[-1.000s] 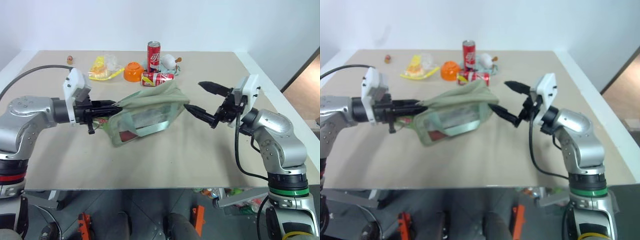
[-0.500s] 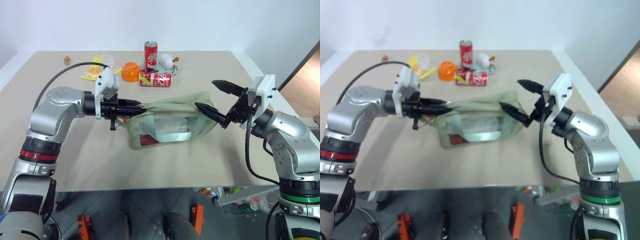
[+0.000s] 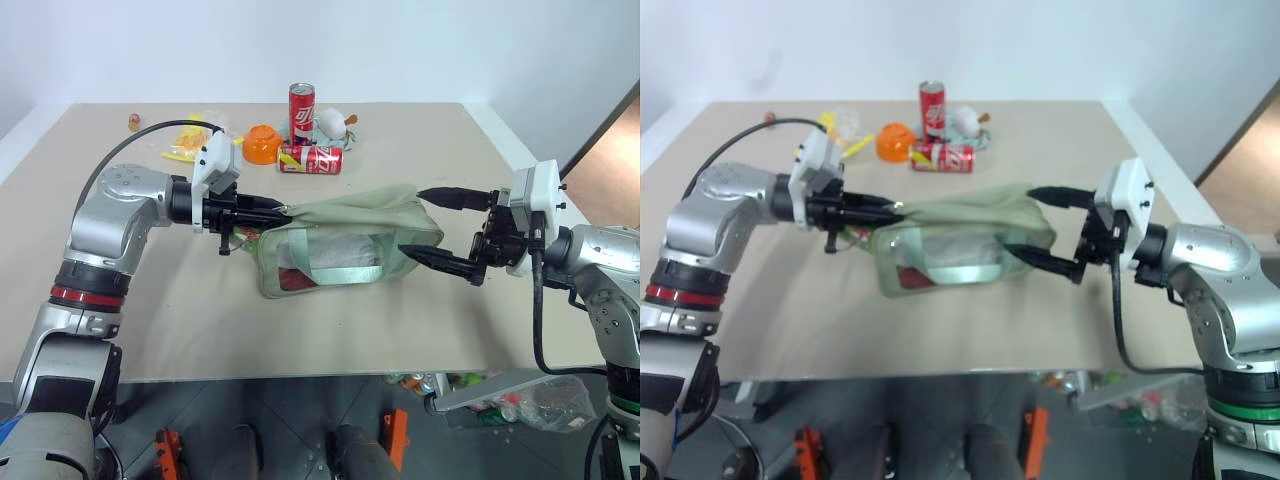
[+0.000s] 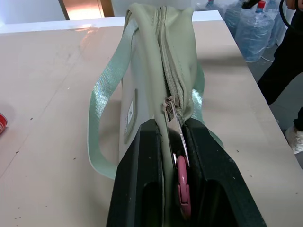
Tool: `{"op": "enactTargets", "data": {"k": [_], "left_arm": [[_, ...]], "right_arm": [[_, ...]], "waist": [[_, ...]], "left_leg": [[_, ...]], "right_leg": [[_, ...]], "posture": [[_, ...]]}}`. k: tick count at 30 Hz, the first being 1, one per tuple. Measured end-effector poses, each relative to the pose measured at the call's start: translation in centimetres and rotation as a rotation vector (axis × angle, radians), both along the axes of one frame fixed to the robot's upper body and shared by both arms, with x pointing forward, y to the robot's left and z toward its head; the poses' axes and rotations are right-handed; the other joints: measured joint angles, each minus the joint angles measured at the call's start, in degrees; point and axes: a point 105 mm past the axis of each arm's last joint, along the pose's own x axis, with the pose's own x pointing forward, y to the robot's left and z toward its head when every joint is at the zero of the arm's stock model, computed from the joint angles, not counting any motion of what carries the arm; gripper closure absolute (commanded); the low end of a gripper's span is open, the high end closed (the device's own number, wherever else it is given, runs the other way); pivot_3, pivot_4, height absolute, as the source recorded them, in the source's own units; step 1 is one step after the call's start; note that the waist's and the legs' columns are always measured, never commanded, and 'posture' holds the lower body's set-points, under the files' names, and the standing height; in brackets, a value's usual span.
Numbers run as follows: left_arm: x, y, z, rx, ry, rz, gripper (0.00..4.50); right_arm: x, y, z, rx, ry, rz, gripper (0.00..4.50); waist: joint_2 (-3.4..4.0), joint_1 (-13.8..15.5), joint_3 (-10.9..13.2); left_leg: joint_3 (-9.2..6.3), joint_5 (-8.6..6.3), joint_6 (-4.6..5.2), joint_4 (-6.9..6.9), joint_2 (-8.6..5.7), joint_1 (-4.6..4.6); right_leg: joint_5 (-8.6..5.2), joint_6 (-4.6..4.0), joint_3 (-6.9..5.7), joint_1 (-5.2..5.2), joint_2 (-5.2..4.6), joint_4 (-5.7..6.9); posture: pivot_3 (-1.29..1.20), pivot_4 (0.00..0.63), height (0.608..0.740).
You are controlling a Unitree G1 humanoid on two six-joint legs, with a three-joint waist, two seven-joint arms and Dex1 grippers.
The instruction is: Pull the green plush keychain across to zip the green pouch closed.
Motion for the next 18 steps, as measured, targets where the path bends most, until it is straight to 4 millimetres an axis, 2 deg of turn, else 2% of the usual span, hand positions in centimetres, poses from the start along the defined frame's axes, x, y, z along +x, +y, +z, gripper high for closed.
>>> {"op": "enactTargets", "data": {"k": [2,9,12,15,18], "left_arm": [[0.0,0.0,0.0,-0.002,0.014,0.002,3.34],[0.0,0.3,0.8,-0.013,0.024,0.014,1.04],[-0.8,1.1,2.4,-0.025,0.005,0.028,0.02],[-2.5,2.2,4.6,-0.07,-0.03,0.047,0.02],[-3.9,2.9,5.2,-0.108,-0.025,0.068,0.02]], "right_arm": [[-0.1,0.0,-0.1,-0.006,0.004,0.01,0.0],[1.5,-1.2,0.7,-0.01,-0.045,-0.044,0.0],[2.6,-2.4,0.5,-0.016,-0.059,-0.098,0.0],[3.3,-2.9,0.1,-0.025,-0.062,-0.121,0.0],[3.8,-3.0,-0.6,-0.026,-0.049,-0.129,0.0]], "waist": [[0.0,0.0,0.0],[0.0,-0.1,0.0],[0.01,-0.3,0.0],[0.05,-0.6,0.0],[0.11,-0.5,0.1]], "left_leg": [[0.0,0.0,0.0,0.0,0.0,0.0],[0.0,0.0,0.0,0.04,0.0,-0.03],[-0.01,-0.01,0.01,0.04,0.0,-0.08],[0.01,-0.06,0.08,0.03,0.01,-0.06],[-0.02,-0.06,0.09,0.04,0.01,-0.05]], "right_leg": [[0.0,0.0,0.0,0.0,0.0,0.0],[0.0,0.01,0.0,-0.01,0.0,0.0],[0.0,0.01,0.0,-0.05,0.0,0.0],[0.0,-0.02,0.03,-0.04,-0.02,0.0],[-0.01,-0.02,-0.01,-0.02,-0.02,0.02]], "posture": [[0.0,0.15,0.74],[0.0,0.15,0.74],[0.0,0.15,0.74],[0.0,0.15,0.74],[0.0,0.15,0.74]]}}
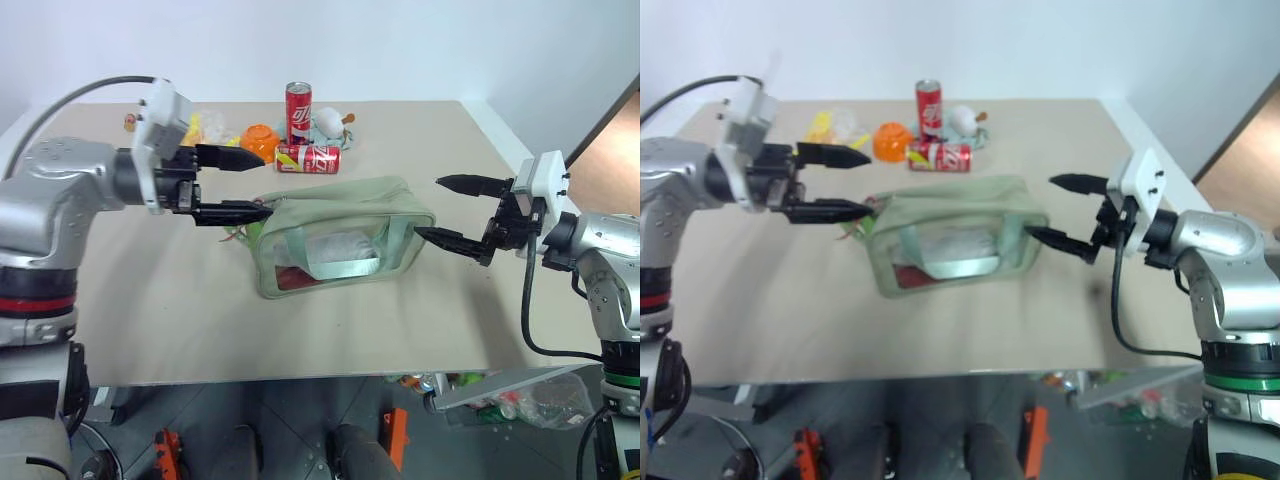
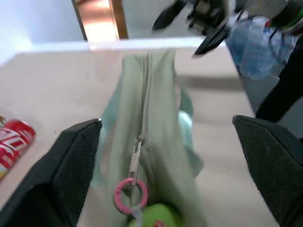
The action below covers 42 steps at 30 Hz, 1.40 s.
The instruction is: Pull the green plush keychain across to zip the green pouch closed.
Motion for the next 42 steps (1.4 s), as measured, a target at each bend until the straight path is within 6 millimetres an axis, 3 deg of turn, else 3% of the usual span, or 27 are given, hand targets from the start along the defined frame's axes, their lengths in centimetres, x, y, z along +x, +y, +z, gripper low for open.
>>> {"op": "enactTargets", "data": {"k": [5,13,17,19,23,28,33,38,42], "left_arm": [[-0.9,1.5,-1.5,-0.082,0.066,0.147,0.02],[-0.3,3.7,-3.6,-0.18,0.014,0.442,0.0],[-0.5,4.3,-3.9,-0.22,-0.006,0.524,0.0],[-0.9,4.7,-4.5,-0.268,0.02,0.557,0.0],[-1.8,5.1,-7.2,-0.324,0.167,0.568,0.0],[-1.9,5.1,-8.3,-0.358,0.241,0.553,0.0],[0.5,6.3,-9.5,-0.355,0.24,0.609,0.0],[3.2,7.5,-8.7,-0.334,0.16,0.62,0.0],[4.8,7.2,-8.5,-0.332,0.169,0.561,0.0]], "right_arm": [[0.8,1.2,-0.9,0.03,0.021,0.039,0.0],[1.2,1.7,-1.5,0.032,0.051,0.08,2.5],[1.3,1.5,-1.8,0.02,0.052,0.077,3.98],[1.3,1.5,-1.9,0.01,0.048,0.082,4.48],[1.3,1.4,-1.9,-0.006,0.029,0.086,4.48],[1.4,1.6,-1.9,-0.017,0.01,0.088,4.48],[1.4,1.6,-1.9,-0.02,0.007,0.09,4.48],[1.2,1.8,-1.7,-0.027,-0.011,0.1,4.48],[0.9,2.2,-1.4,-0.036,-0.033,0.114,4.48]], "waist": [[0.02,0.0,0.0],[0.02,0.2,0.0],[0.02,0.2,0.0],[0.02,0.1,0.0],[0.02,0.1,0.0],[0.02,0.1,0.0],[0.03,0.1,0.0],[0.03,0.1,0.0],[0.03,0.1,0.0]], "left_leg": [[-0.02,0.01,-0.01,0.1,0.04,0.05],[0.03,0.01,-0.02,0.34,0.01,0.07],[0.04,0.01,-0.02,0.32,0.03,0.1],[0.08,0.01,-0.02,0.29,0.03,0.13],[0.07,0.01,-0.02,0.31,0.03,0.13],[0.08,0.02,-0.02,0.34,0.02,0.19],[0.07,0.03,-0.01,0.33,0.03,0.21],[0.1,0.03,-0.02,0.3,0.04,0.15],[0.1,0.02,-0.02,0.28,0.05,0.12]], "right_leg": [[0.02,0.03,-0.02,0.04,0.02,0.05],[0.15,0.17,0.02,0.2,-0.06,0.03],[0.16,0.15,0.04,0.19,-0.04,0.04],[0.15,0.15,0.08,0.19,-0.03,0.04],[0.16,0.14,0.07,0.19,-0.04,0.04],[0.23,0.14,0.08,0.23,-0.03,0.04],[0.26,0.1,0.1,0.24,0.03,0.04],[0.26,0.09,0.12,0.17,0.07,0.03],[0.25,0.09,0.12,0.13,0.08,0.03]], "posture": [[0.0,0.15,0.74],[0.0,0.15,0.74],[0.0,0.15,0.74],[0.0,0.15,0.74],[0.0,0.15,0.74],[0.0,0.15,0.74],[0.0,0.15,0.74],[0.0,0.15,0.74],[0.0,0.15,0.74]]}}
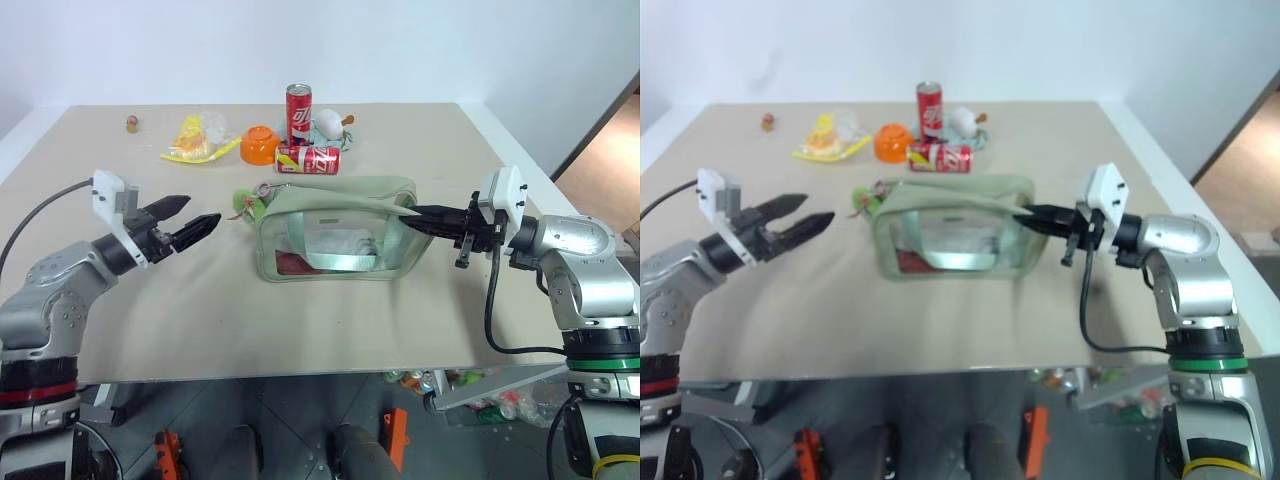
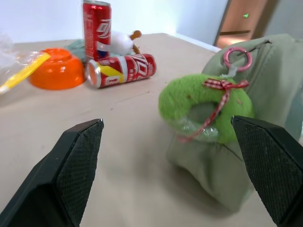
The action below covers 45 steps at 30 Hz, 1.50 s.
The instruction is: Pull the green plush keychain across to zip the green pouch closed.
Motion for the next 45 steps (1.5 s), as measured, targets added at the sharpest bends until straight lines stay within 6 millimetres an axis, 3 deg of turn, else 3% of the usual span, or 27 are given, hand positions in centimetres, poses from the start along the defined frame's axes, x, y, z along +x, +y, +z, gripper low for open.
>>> {"op": "enactTargets", "data": {"k": [8,13,20,26,34,40,45], "left_arm": [[2.8,-1.3,-0.8,0.003,0.022,-0.103,0.0],[5.0,-2.4,-0.3,0.014,-0.001,-0.135,0.0],[6.0,-3.8,-0.8,0.029,0.021,-0.203,0.0],[5.8,-4.7,-1.7,0.032,0.046,-0.269,1.85],[6.4,-4.6,0.1,0.025,-0.037,-0.243,4.48],[6.2,-4.6,0.9,0.031,-0.078,-0.254,4.48],[4.3,-5.9,5.0,0.093,-0.234,-0.324,4.48]], "right_arm": [[-0.6,0.5,0.2,-0.016,-0.021,0.018,4.48],[-0.8,0.4,0.0,-0.021,-0.014,0.012,4.48],[-0.9,0.3,0.2,-0.019,-0.019,0.001,4.48],[-1.1,0.2,0.1,-0.025,-0.019,-0.002,4.5],[-1.1,0.1,-0.1,-0.022,-0.014,-0.009,4.5],[-1.1,0.1,-0.1,-0.023,-0.017,-0.01,4.5],[-1.1,0.1,-0.1,-0.024,-0.016,-0.008,4.5]], "waist": [[0.0,0.1,0.0],[0.0,0.0,0.0],[0.0,0.1,0.0],[0.0,0.1,0.0],[0.0,0.1,0.0],[0.0,0.1,0.0],[0.0,0.0,0.0]], "left_leg": [[0.0,0.0,0.0,0.01,-0.01,-0.07],[-0.01,0.0,0.0,0.02,-0.02,-0.11],[-0.04,0.0,0.01,0.02,-0.05,-0.21],[-0.1,0.0,0.01,0.04,-0.05,-0.27],[-0.11,0.0,0.01,0.05,-0.05,-0.27],[-0.12,0.0,0.01,0.05,-0.05,-0.3],[-0.14,0.0,0.01,0.05,-0.05,-0.3]], "right_leg": [[0.0,0.0,-0.01,-0.04,0.0,0.0],[-0.02,0.05,-0.01,-0.06,0.01,-0.01],[-0.01,0.05,-0.03,-0.12,-0.01,-0.01],[-0.02,0.05,-0.08,-0.14,0.0,-0.01],[-0.03,0.08,-0.09,-0.13,-0.01,-0.01],[-0.03,0.07,-0.1,-0.14,-0.01,-0.01],[0.0,0.02,-0.1,-0.13,-0.02,-0.01]], "posture": [[0.0,0.15,0.74],[0.0,0.15,0.74],[0.0,0.15,0.74],[0.0,0.15,0.74],[0.0,0.15,0.74],[0.0,0.15,0.74],[0.0,0.15,0.74]]}}
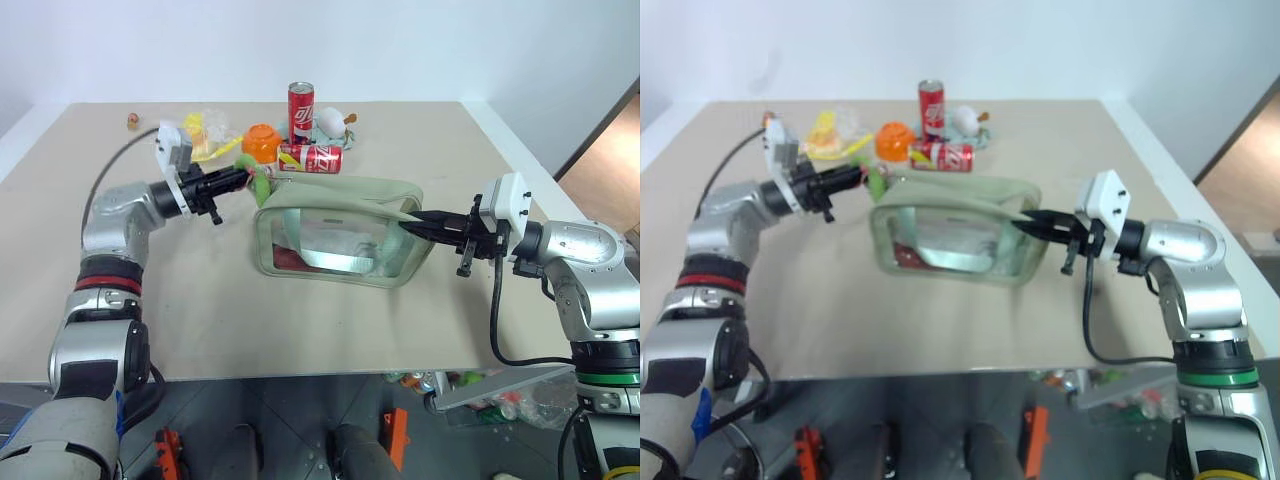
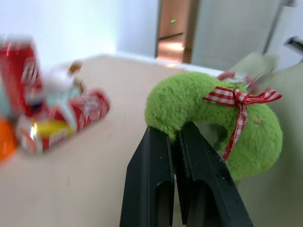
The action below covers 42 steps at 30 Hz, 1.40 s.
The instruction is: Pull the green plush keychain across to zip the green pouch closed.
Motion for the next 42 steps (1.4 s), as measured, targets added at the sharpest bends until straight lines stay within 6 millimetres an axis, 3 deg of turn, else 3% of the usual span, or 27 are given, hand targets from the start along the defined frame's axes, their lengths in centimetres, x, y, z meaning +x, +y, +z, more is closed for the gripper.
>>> {"op": "enactTargets", "data": {"k": [4,9,13,20,27,33,37,42], "left_arm": [[-1.5,-2.8,2.5,0.049,-0.097,-0.061,4.48],[-2.3,-8.2,3.0,0.089,-0.112,-0.159,4.48],[-2.0,-10.7,3.1,0.102,-0.109,-0.172,4.48],[-1.4,-11.6,1.6,0.182,-0.071,-0.167,4.48],[-2.2,-11.2,1.0,0.252,-0.039,-0.201,2.15],[-1.9,-8.9,1.6,0.285,-0.039,-0.14,0.06],[-2.0,-7.6,2.2,0.312,-0.056,-0.111,0.02],[-3.5,-6.6,3.5,0.302,-0.091,-0.115,0.02]], "right_arm": [[0.0,-0.2,0.0,-0.008,0.003,-0.001,4.5],[0.3,-0.5,-0.1,-0.008,0.006,-0.01,4.5],[0.4,-0.6,-0.1,-0.007,0.004,-0.015,4.5],[0.2,-0.5,-0.2,-0.009,0.001,-0.012,4.5],[0.0,-0.4,-0.4,-0.01,-0.003,-0.017,4.5],[-0.1,-0.3,-0.4,-0.009,-0.006,-0.018,4.5],[0.1,-0.2,-0.3,-0.008,-0.012,-0.014,4.5],[0.3,0.0,-0.3,-0.006,-0.014,-0.005,4.5]], "waist": [[0.0,0.0,0.0],[0.0,0.2,0.0],[0.01,0.0,0.0],[0.03,0.0,0.0],[0.03,0.0,0.0],[0.04,0.0,0.0],[0.04,0.0,0.0],[0.07,-0.3,0.0]], "left_leg": [[-0.01,0.0,0.0,0.05,-0.01,0.02],[-0.03,0.01,0.0,0.16,-0.03,0.01],[-0.05,0.01,0.0,0.14,-0.03,0.03],[-0.05,0.0,0.0,0.1,-0.04,0.0],[-0.06,0.01,0.0,0.13,-0.07,0.02],[-0.07,0.01,0.0,0.12,-0.07,0.01],[-0.06,0.01,0.0,0.11,-0.06,0.01],[-0.03,0.01,0.0,0.08,-0.03,0.06]], "right_leg": [[-0.02,0.05,0.0,0.05,-0.01,0.0],[0.02,0.17,0.02,0.08,0.0,0.0],[0.02,0.17,0.02,0.06,0.03,0.0],[0.02,0.17,0.03,0.05,0.03,0.0],[0.01,0.18,0.04,0.07,0.01,0.0],[0.01,0.19,0.04,0.06,0.01,0.01],[0.01,0.18,0.04,0.05,0.01,0.0],[0.01,0.17,0.08,0.04,0.02,0.01]], "posture": [[0.0,0.15,0.74],[0.0,0.15,0.74],[0.0,0.15,0.74],[0.0,0.15,0.74],[0.0,0.15,0.74],[0.0,0.15,0.74],[0.0,0.15,0.74],[0.0,0.15,0.74]]}}
